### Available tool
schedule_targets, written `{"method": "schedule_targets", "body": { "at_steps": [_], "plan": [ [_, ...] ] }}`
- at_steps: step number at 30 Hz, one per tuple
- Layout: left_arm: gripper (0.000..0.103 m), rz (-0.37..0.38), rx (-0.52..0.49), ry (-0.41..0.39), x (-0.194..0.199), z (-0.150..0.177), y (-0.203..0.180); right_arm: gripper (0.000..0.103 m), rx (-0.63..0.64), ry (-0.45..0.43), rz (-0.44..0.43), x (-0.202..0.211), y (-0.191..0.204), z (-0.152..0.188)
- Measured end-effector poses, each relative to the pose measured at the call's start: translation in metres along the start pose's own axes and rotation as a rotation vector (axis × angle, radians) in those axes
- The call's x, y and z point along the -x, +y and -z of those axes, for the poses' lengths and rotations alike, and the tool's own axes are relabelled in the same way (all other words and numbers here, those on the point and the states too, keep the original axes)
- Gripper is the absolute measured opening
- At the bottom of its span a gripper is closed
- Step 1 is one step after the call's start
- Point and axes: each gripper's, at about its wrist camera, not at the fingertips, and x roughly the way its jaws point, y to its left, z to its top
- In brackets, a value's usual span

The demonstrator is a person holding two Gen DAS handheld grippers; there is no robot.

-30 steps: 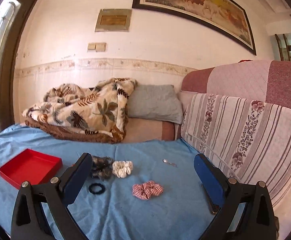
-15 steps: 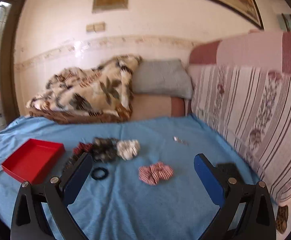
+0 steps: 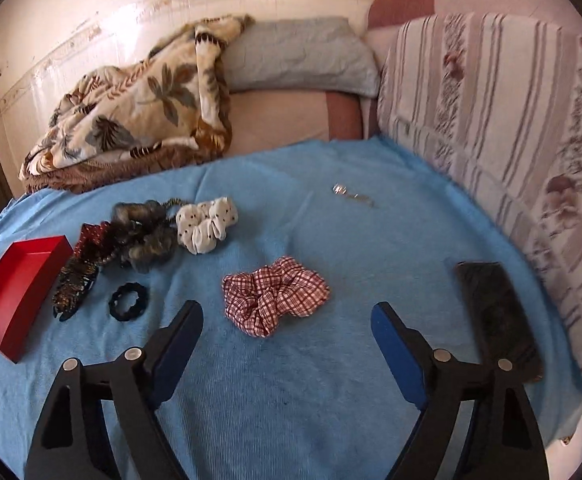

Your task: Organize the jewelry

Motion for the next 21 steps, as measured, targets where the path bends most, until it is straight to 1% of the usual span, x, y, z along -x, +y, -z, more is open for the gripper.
{"method": "schedule_targets", "body": {
  "at_steps": [8,13,15,17,18,21],
  "plan": [
    [0.103,0.118,-0.068,0.11,-0.084,-0.026,-0.032,0.083,-0.03,0.095,-0.035,-0.055,-0.01,-0.014],
    [0.103,0.154,-0.1,0.154,-0.127,-0.037,-0.045,0.082,-0.076,0.146,-0.043,-0.081,-0.017,-0.017],
    [0.097,0.165,-0.097,0.179,-0.142,-0.039,-0.046,0.081,-0.093,0.165,-0.049,-0.089,-0.018,-0.015],
    [0.084,0.172,-0.093,0.21,-0.157,-0.039,-0.047,0.081,-0.1,0.177,-0.053,-0.095,-0.019,-0.014],
    [0.081,0.177,-0.094,0.22,-0.161,-0.039,-0.048,0.081,-0.102,0.18,-0.054,-0.097,-0.018,-0.013],
    [0.066,0.185,-0.109,0.244,-0.174,-0.037,-0.055,0.08,-0.107,0.188,-0.059,-0.101,-0.018,-0.012]
  ]
}}
